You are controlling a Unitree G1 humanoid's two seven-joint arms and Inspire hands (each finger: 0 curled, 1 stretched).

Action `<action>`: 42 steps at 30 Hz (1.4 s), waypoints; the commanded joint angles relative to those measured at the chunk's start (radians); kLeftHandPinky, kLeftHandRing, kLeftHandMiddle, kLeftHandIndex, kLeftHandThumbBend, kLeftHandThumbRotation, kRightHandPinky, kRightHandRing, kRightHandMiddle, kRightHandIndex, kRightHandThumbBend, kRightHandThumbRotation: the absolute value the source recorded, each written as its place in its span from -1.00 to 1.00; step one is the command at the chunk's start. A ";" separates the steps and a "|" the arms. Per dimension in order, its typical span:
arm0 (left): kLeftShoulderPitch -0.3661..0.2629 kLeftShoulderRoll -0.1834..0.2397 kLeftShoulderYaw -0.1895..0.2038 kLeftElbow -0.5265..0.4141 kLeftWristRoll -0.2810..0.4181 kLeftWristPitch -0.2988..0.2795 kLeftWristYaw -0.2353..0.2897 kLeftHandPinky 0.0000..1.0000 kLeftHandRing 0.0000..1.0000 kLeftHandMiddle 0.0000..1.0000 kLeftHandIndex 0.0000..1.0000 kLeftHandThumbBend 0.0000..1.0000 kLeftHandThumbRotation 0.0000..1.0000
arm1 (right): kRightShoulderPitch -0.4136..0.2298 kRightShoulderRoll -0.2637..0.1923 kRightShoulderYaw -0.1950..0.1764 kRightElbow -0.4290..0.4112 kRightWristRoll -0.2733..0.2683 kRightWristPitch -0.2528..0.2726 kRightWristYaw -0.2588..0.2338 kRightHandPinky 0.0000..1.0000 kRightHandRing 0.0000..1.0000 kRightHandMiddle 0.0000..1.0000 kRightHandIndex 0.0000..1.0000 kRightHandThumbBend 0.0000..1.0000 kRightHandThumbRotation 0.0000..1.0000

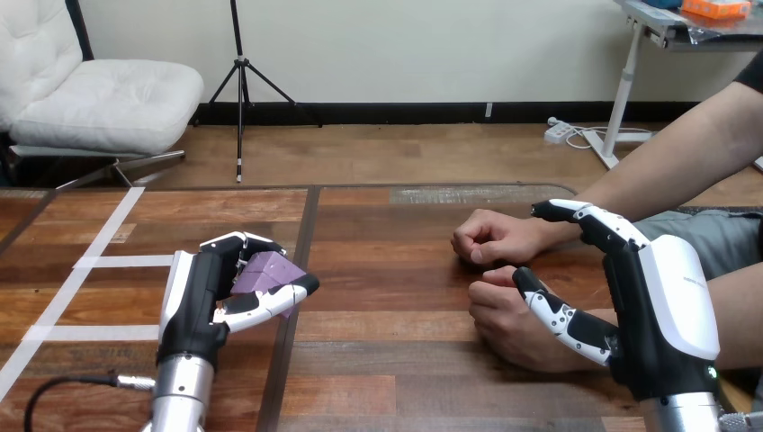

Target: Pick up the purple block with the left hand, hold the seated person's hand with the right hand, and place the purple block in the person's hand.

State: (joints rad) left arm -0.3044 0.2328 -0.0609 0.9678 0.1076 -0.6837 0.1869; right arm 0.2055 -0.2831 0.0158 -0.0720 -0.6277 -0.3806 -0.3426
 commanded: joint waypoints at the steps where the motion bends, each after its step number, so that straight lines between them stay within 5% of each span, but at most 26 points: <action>1: -0.063 -0.031 0.043 0.018 -0.029 -0.053 0.003 -0.40 -0.26 -0.08 -0.06 0.44 -1.00 | -0.034 -0.018 -0.022 -0.045 0.008 0.009 0.011 0.37 0.55 0.50 0.45 -0.06 -0.62; 20: -0.103 -0.088 0.074 0.043 -0.017 -0.078 0.026 -0.42 -0.29 -0.08 -0.05 0.42 -1.00 | -0.030 -0.039 -0.044 -0.086 -0.010 0.054 0.071 0.37 0.57 0.54 0.50 0.01 -0.61; 30: -0.116 -0.100 0.080 0.050 -0.012 -0.089 0.020 -0.44 -0.30 -0.09 -0.06 0.43 -1.00 | -0.019 -0.092 -0.064 -0.161 -0.013 0.145 0.204 0.42 0.62 0.63 0.60 0.11 -0.54; 34: -0.126 -0.107 0.081 0.058 -0.008 -0.093 0.018 -0.44 -0.30 -0.10 -0.06 0.42 -1.00 | -0.020 -0.152 -0.081 -0.206 -0.026 0.222 0.316 0.48 0.67 0.71 0.69 0.26 -0.63; 42: -0.132 -0.109 0.080 0.065 0.000 -0.100 0.024 -0.45 -0.31 -0.10 -0.06 0.43 -1.00 | -0.036 -0.204 -0.092 -0.217 -0.056 0.277 0.397 0.52 0.68 0.73 0.70 0.46 -0.81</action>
State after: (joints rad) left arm -0.3501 0.1315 0.0140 1.0310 0.0959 -0.7488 0.2026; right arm 0.2088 -0.4384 -0.0482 -0.2401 -0.6694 -0.1281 0.0204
